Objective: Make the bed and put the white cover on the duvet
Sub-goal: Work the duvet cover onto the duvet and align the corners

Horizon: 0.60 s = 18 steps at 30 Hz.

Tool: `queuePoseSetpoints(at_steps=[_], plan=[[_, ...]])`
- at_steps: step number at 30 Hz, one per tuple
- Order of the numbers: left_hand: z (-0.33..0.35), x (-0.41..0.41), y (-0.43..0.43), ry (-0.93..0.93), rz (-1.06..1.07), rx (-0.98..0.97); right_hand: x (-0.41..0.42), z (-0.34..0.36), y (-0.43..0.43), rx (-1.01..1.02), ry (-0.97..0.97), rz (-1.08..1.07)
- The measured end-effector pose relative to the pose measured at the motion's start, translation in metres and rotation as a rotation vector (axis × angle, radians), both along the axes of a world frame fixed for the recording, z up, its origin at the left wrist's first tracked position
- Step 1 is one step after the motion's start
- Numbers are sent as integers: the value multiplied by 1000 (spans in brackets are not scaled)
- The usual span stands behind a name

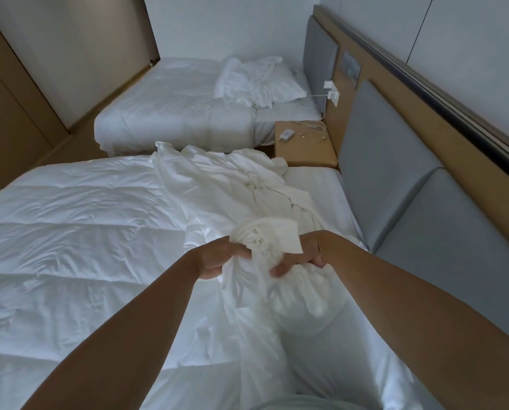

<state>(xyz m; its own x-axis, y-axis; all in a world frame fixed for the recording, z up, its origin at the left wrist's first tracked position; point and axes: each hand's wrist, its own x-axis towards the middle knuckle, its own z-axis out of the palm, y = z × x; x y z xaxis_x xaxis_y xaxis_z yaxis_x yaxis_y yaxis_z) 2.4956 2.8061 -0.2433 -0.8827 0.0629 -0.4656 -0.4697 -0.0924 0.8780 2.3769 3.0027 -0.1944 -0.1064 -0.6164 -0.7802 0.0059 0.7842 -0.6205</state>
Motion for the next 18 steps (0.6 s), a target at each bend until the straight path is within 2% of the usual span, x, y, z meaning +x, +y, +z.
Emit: queuePoseSetpoints(at_steps=[5,7,10,13,16,18], plan=[[0,-2,4,34,206,-18,-3,-17,-1,-163,-66,-251],[0,0,8,19,182,44,-1,-18,-2,-230,-32,-360],[4,5,16,-103,41,55,1,-14,-5,-245,57,-450],[12,4,19,-157,-180,-6,2,-20,-9,-145,121,-458],[15,2,10,-125,-209,40,-2,-23,-7,-136,117,-431],[12,0,0,-87,-199,72,-6,-16,1,-162,105,-284]])
